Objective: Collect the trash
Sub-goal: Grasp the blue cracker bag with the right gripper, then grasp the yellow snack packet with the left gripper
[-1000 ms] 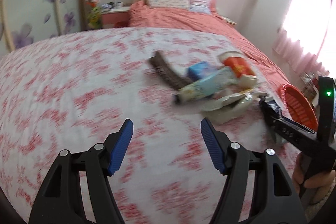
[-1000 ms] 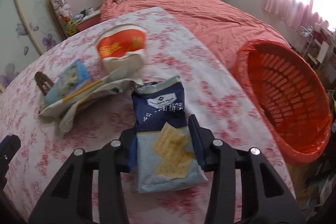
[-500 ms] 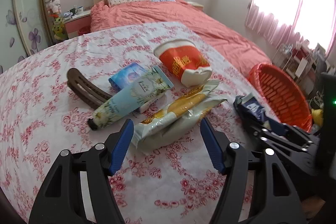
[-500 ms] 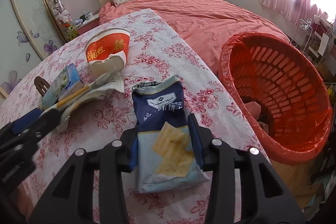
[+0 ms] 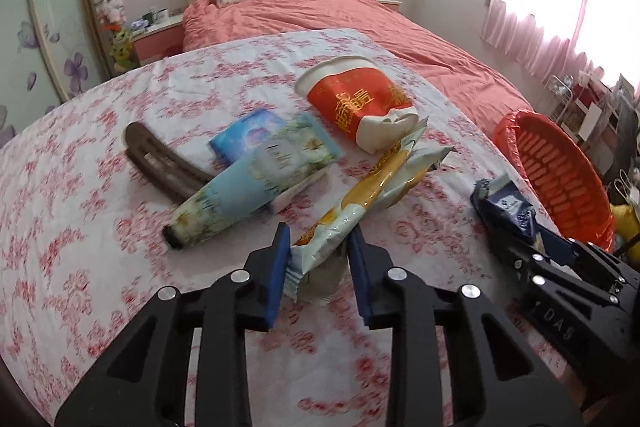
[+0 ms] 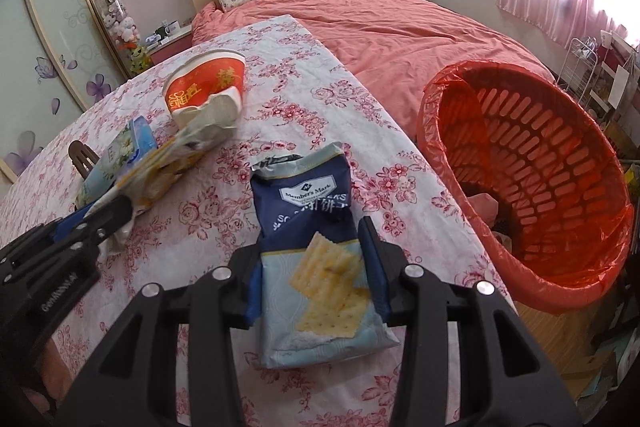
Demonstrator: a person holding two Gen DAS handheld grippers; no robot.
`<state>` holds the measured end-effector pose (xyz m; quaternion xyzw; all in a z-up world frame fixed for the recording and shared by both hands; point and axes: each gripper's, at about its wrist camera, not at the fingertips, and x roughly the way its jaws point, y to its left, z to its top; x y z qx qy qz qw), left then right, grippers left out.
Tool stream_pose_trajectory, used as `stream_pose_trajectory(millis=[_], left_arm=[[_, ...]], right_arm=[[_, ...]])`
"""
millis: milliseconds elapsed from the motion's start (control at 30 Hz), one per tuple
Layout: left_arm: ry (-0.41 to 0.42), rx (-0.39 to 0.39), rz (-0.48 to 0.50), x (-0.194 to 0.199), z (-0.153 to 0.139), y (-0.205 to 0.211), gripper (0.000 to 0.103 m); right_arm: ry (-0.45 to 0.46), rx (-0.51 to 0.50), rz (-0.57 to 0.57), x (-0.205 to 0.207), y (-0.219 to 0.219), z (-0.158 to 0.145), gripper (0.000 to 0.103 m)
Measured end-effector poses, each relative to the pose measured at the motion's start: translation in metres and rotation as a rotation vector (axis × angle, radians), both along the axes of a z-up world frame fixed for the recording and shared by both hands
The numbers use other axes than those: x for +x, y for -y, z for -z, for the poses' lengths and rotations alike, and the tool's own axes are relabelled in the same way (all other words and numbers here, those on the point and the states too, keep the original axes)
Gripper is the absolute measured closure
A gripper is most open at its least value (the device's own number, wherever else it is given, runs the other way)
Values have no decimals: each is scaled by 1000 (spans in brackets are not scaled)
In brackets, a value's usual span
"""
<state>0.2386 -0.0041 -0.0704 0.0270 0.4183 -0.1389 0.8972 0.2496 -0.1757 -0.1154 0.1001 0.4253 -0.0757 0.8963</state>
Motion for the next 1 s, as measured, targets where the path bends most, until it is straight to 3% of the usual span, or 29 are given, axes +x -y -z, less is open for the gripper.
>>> stream_pose_trajectory(millis=[300, 467, 733, 833, 1000], left_arm=[[12, -18, -114, -38, -7, -68, 73], [4, -50, -242, -52, -5, -114, 73], [-11, -94, -464, -31, -3, -163, 73], [-43, -134, -472, -22, 1, -168, 72], [-37, -130, -434, -18, 2, -162, 64]], right_arm=[[-4, 2, -39, -3, -13, -1, 61], [-5, -11, -76, 0, -27, -2, 61], [-15, -37, -118, 19, -52, -3, 61], [-13, -59, -116, 24, -57, -2, 61], [-6, -90, -133, 23, -60, 1, 58]])
